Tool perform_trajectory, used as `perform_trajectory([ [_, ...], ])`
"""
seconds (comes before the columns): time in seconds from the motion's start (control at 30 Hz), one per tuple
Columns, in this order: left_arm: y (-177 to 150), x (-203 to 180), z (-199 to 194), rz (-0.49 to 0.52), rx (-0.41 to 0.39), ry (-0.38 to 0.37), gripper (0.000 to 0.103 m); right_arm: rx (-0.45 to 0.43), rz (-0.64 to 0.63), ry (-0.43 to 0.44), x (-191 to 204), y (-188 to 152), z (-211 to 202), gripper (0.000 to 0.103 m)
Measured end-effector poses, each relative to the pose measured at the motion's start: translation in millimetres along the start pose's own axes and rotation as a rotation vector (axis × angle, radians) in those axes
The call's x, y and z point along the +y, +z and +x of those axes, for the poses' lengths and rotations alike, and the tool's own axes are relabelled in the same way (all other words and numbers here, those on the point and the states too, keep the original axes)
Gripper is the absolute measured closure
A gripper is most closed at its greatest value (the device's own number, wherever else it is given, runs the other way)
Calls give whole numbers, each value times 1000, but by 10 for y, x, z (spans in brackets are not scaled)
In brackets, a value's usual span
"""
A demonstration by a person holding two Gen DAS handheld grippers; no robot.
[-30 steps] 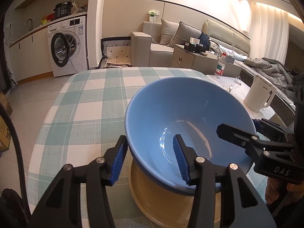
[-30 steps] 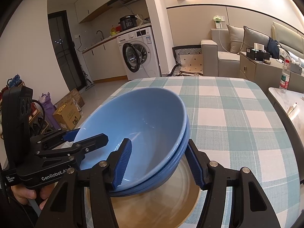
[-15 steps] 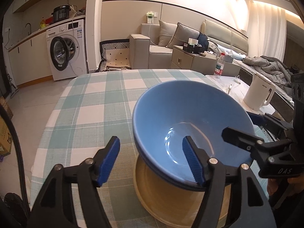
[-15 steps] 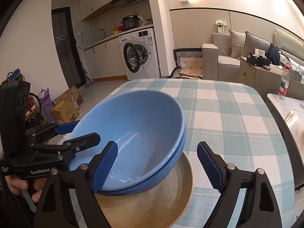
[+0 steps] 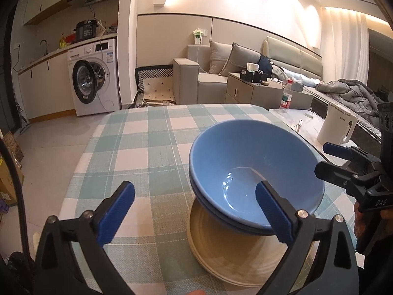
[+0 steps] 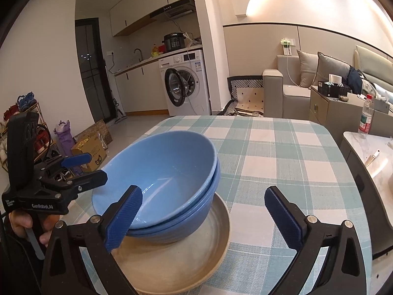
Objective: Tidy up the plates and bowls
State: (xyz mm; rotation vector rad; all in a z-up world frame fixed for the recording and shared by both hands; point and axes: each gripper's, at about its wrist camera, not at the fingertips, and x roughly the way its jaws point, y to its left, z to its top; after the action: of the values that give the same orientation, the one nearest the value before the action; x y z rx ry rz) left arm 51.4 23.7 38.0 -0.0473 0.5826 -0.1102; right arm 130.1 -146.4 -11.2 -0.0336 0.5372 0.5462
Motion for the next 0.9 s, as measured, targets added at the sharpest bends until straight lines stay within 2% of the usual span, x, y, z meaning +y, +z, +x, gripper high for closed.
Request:
perform_trajectory([
  [0.17,-26,16,-68,9,-45,-2,0,-29,-37,16,24,-61,-106,1],
  [0.9,-485,147,-187,0,-122,21,0,-142,-99,60,69,-488,-418,1],
])
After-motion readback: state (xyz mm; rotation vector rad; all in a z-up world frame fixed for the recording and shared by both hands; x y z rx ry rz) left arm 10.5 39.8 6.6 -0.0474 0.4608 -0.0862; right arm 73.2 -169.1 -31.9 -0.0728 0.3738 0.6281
